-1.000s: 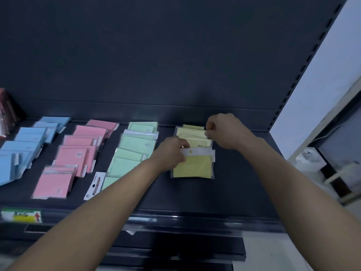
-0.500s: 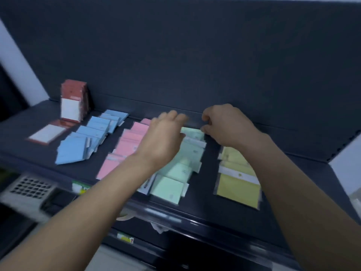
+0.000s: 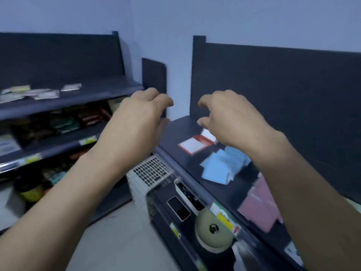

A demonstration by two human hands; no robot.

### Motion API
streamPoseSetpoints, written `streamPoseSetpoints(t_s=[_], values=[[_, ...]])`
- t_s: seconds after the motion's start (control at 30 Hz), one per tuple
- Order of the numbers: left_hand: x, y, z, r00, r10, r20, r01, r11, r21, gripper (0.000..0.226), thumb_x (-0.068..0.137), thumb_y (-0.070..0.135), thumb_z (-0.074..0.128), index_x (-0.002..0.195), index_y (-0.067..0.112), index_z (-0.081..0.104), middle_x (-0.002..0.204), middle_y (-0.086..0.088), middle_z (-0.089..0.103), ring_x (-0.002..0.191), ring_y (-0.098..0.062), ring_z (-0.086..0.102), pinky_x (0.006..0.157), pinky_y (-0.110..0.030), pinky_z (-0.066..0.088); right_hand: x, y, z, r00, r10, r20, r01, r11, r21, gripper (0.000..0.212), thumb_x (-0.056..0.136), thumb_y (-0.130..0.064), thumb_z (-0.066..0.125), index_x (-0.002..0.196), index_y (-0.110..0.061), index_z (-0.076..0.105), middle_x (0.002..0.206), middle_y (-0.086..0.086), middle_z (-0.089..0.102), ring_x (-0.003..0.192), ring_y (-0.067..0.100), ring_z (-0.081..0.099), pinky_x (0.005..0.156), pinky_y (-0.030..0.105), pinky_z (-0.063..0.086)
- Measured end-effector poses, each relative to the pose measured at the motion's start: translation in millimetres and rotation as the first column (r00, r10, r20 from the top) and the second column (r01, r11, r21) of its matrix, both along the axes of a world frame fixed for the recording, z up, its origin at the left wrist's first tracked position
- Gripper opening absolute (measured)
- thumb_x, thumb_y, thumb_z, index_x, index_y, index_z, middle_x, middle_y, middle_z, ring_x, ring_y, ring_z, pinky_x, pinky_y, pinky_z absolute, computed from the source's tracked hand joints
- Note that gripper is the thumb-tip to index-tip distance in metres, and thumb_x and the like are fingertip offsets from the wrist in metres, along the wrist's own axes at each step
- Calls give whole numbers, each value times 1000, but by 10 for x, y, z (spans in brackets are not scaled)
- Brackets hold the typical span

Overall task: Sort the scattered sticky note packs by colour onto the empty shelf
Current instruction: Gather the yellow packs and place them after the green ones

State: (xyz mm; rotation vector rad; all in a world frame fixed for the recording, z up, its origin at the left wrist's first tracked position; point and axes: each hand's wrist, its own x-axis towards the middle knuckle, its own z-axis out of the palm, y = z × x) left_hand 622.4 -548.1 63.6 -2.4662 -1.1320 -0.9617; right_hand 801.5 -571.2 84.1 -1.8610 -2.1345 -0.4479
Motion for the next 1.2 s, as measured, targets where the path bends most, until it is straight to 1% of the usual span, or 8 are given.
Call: streamPoseSetpoints(t_s=[0.13, 0.27, 0.4, 0.6, 0.7, 0.83, 1.03, 1.2], values=[[-863, 176, -4, 984, 179, 13, -178, 984, -10, 27, 84, 10, 66, 111, 9, 63, 102, -11, 61, 96, -36, 57, 77, -47, 48, -901, 555, -13, 983, 184, -16, -183, 982, 41, 28, 96, -28, 52, 119, -13, 56, 115, 9, 60, 110, 30, 50, 82, 37, 37], [-1694, 231, 5, 930, 365, 48, -364, 931, -23, 26, 85, 12, 64, 111, 9, 63, 102, -9, 60, 94, -31, 56, 77, -42, 47, -1842, 982, -16, 927, 374, -7, -374, 926, 54, 27, 94, -29, 54, 117, -15, 57, 114, 8, 60, 109, 29, 50, 78, 34, 33], [-2465, 192, -34, 825, 561, 69, -559, 828, -47, 26, 85, 12, 64, 111, 9, 63, 101, -7, 61, 93, -30, 57, 75, -37, 44, -2744, 1253, -19, 834, 552, 0, -551, 832, 58, 28, 95, -30, 54, 117, -14, 58, 113, 7, 61, 108, 28, 50, 78, 35, 33], [-3336, 211, -113, 646, 761, 67, -755, 649, -94, 19, 85, 13, 64, 105, 11, 64, 95, -6, 61, 88, -29, 56, 74, -36, 43, -3843, 1648, -103, 694, 720, 16, -720, 693, 52, 22, 94, -25, 54, 111, -12, 60, 110, 9, 63, 103, 32, 54, 72, 33, 33], [-3674, 396, -114, 576, 815, 62, -810, 579, -93, 16, 86, 14, 63, 102, 10, 65, 94, -6, 61, 86, -29, 57, 72, -37, 44, -4287, 1920, -112, 627, 779, 6, -778, 626, 59, 24, 93, -26, 54, 111, -12, 60, 110, 9, 62, 104, 31, 55, 73, 34, 36], [-4101, 835, -125, 494, 867, 64, -860, 499, -111, 20, 88, 17, 60, 107, 12, 64, 101, -3, 61, 92, -25, 57, 76, -34, 42, -4801, 2434, -118, 572, 820, -25, -818, 572, 61, 23, 93, -24, 53, 112, -11, 59, 108, 8, 63, 104, 31, 55, 74, 33, 33], [-4791, 1688, -30, 416, 906, 78, -883, 423, -203, 25, 90, 17, 58, 114, 13, 61, 106, -2, 59, 98, -23, 57, 83, -37, 46, -5468, 3266, -17, 547, 837, -17, -834, 546, 74, 23, 94, -26, 53, 112, -12, 59, 110, 8, 64, 104, 31, 55, 73, 33, 33], [-5383, 2049, -112, 341, 936, 90, -896, 352, -270, 23, 88, 18, 60, 110, 12, 62, 102, -2, 60, 95, -22, 59, 83, -36, 47, -6006, 3754, -15, 535, 845, -17, -843, 535, 64, 21, 94, -27, 53, 108, -13, 60, 106, 8, 64, 100, 31, 56, 71, 31, 31]])
